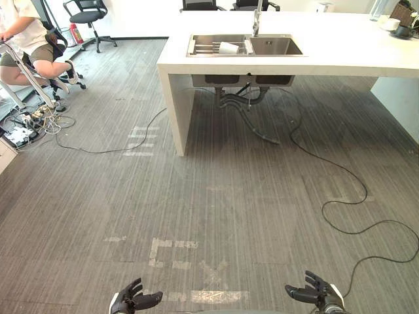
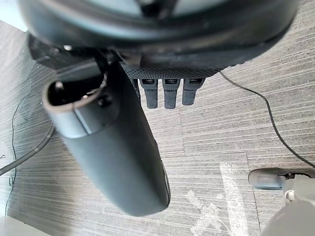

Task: Walk over to the sink, pick up the cup, carry it to the dishwasher, place the cup inside the dishwasher, then close the dishwasher door

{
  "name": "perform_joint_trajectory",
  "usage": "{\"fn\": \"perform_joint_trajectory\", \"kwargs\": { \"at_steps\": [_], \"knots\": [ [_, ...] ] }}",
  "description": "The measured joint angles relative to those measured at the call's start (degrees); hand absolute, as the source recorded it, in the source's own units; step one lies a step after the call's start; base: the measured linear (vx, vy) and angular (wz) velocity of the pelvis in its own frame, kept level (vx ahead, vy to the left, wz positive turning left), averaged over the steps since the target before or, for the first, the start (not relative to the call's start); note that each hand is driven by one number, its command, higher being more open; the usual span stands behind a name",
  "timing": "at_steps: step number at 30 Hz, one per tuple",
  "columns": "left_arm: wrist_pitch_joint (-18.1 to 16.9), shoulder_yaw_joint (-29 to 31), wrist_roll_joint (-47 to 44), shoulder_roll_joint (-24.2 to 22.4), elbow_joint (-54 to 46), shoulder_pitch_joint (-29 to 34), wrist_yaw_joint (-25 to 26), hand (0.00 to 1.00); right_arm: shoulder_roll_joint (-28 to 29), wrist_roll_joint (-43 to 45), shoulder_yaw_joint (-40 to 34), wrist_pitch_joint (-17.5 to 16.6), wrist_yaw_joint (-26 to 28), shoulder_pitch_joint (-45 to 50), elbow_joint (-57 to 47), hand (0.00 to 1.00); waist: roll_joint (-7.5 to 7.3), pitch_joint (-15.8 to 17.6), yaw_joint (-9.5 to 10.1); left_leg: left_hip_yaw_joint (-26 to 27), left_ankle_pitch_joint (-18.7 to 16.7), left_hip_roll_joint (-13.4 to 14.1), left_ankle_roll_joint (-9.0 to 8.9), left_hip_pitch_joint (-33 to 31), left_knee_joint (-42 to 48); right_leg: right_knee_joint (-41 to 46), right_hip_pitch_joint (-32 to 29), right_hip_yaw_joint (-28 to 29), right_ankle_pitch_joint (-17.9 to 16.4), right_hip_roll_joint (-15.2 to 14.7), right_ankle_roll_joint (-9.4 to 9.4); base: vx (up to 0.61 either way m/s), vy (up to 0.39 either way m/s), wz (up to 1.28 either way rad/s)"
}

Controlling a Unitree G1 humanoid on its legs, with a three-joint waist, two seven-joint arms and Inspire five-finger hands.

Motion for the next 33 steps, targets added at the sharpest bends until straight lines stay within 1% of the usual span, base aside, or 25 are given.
{"fn": "perform_joint_trajectory", "kwargs": {
  "at_steps": [6,15,19,25,27,29,30,31,32,33],
  "knots": [
    [-0.5,0.0,-0.1,0.0,-1.8,0.0,-0.4,0.90,0.0,1.0,-1.4,0.0,0.3,0.3,-2.4,0.90,0.38,0.1,-0.29,0.1,0.0,0.2,0.02,0.0,0.0,0.0,0.0,0.1,0.0,0.2,0.00,0.00,0.000,0.00],
    [-0.5,-0.3,-0.1,0.1,-3.5,0.4,-0.4,0.90,0.0,1.1,-1.4,0.0,0.4,1.0,-4.3,0.90,0.39,0.1,-0.47,0.3,-0.2,0.6,0.08,0.0,0.0,0.0,-0.2,0.3,-0.1,0.6,-0.07,0.00,0.000,0.00],
    [-0.6,-1.3,-0.5,0.5,-3.7,0.3,-0.5,0.90,0.0,1.1,-1.4,0.0,0.4,1.0,-4.3,0.90,0.41,0.1,-0.65,0.6,-0.5,0.8,0.02,-0.2,0.1,0.1,-0.4,0.3,-0.2,0.7,-0.25,0.00,0.000,-0.02],
    [-0.6,-1.4,-0.6,0.5,-3.7,0.2,-0.4,0.90,0.0,1.1,-1.5,0.0,0.3,0.8,-4.3,0.90,0.49,0.1,-1.09,1.0,-1.9,0.9,0.11,-1.3,1.5,0.2,-1.0,0.6,-0.9,0.8,-0.16,0.02,0.000,-0.02],
    [-0.6,-1.4,-0.6,0.5,-3.8,0.2,-0.4,0.90,0.0,1.1,-1.9,0.0,0.2,0.2,-4.3,0.90,0.58,0.1,-1.05,1.4,-3.2,1.0,0.26,-2.4,3.1,0.5,-1.7,1.4,-1.2,0.8,0.08,0.08,0.012,-0.14],
    [-0.6,-1.4,-0.7,0.5,-4.0,0.2,-0.4,0.90,-0.1,1.1,-1.9,0.0,-0.1,-0.6,-4.3,0.90,0.76,0.2,-0.93,2.2,-4.8,1.3,0.38,-3.6,5.4,2.0,-2.8,2.2,-2.1,0.9,0.29,0.08,0.026,-0.25],
    [-0.6,-1.4,-1.4,0.3,-4.0,0.2,-0.4,0.90,-0.3,1.1,-2.0,0.0,-0.4,-1.7,-4.2,0.90,1.11,0.4,-0.65,3.2,-6.8,1.4,0.59,-4.6,8.0,5.8,-4.7,3.1,-4.3,1.0,0.71,0.09,0.035,-0.31],
    [-0.6,-1.4,-1.8,0.3,-4.1,0.2,-0.4,0.90,-0.4,1.1,-2.0,0.0,-0.6,-1.9,-4.2,0.90,1.22,0.5,-0.51,3.6,-7.6,1.4,0.79,-4.9,9.0,8.2,-5.7,3.4,-5.6,0.9,1.16,0.10,0.048,-0.32],
    [-0.6,-1.6,-2.1,0.3,-4.5,0.1,-0.3,0.90,-0.5,1.1,-2.0,0.0,-0.9,-2.4,-4.2,0.90,1.28,0.6,-0.30,4.0,-8.8,1.3,1.15,-5.4,10.5,12.3,-7.5,3.4,-7.7,0.6,2.35,0.08,0.049,-0.20],
    [-0.6,-2.3,-2.8,0.3,-5.3,0.1,-0.1,0.90,-0.4,1.1,-2.0,0.0,-1.1,-2.6,-4.1,0.90,1.49,1.0,0.06,4.2,-10.3,1.1,1.67,-5.5,12.0,19.2,-10.1,3.0,-10.0,0.3,4.67,0.07,0.050,-0.09]
  ]
}}
